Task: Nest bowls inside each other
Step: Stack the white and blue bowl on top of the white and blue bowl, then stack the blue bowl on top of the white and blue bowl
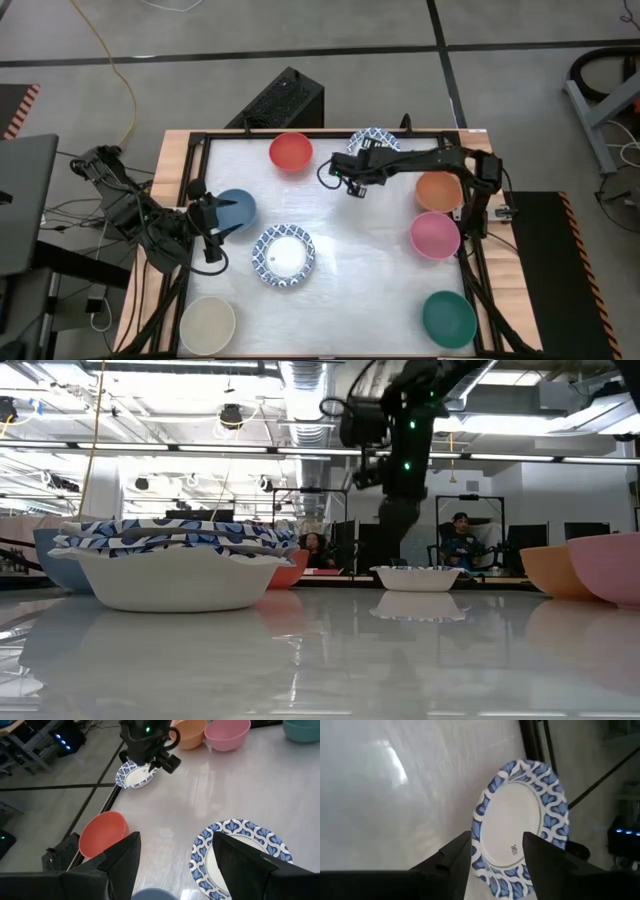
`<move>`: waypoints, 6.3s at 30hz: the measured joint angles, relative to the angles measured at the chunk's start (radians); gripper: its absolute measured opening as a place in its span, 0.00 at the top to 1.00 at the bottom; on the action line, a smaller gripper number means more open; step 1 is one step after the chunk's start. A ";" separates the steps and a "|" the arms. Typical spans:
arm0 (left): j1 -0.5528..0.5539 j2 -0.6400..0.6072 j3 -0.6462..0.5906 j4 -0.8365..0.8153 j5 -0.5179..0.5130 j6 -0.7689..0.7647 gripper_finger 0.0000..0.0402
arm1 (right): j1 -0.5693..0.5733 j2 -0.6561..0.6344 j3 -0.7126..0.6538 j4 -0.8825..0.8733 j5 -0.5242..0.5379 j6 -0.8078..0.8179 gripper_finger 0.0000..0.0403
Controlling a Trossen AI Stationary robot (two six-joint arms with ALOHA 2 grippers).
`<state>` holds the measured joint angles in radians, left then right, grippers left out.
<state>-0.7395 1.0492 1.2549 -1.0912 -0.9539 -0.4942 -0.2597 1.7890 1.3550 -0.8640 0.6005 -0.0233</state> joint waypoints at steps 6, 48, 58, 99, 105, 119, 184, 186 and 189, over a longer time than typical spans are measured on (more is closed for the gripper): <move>0.000 0.000 0.000 0.000 0.000 -0.001 0.41 | -0.025 0.001 -0.067 0.112 -0.105 -0.068 0.47; 0.000 0.000 0.000 -0.002 0.000 -0.011 0.41 | 0.074 0.027 -0.068 0.258 0.027 -0.218 0.98; 0.000 0.000 0.000 -0.005 -0.019 -0.005 0.41 | 0.309 -0.078 -0.062 0.330 0.152 -0.285 0.99; 0.000 0.000 0.000 -0.010 -0.029 -0.064 0.41 | 0.522 -0.067 -0.063 0.761 -0.474 -0.800 0.99; 0.000 0.000 0.000 -0.010 -0.029 -0.064 0.41 | 0.521 -0.067 -0.063 0.791 -0.532 -0.840 0.99; 0.000 0.000 0.000 -0.012 -0.029 -0.068 0.41 | 0.509 0.018 -0.070 0.823 -0.491 -0.891 0.99; 0.333 -0.009 -0.473 0.086 0.539 -0.208 0.41 | 0.499 -0.019 -0.062 0.761 -0.575 -0.551 0.38; 0.367 -0.028 -0.511 0.098 0.555 -0.186 0.41 | 0.499 -0.019 -0.062 0.758 -0.575 -0.549 0.38; 0.419 -0.046 -0.557 0.132 0.582 -0.139 0.41 | 0.499 -0.019 -0.062 0.750 -0.575 -0.549 0.38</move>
<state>-0.3207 1.0035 0.6979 -0.9595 -0.3717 -0.6330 0.2398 1.7699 1.2930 -0.1136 0.0257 -0.5728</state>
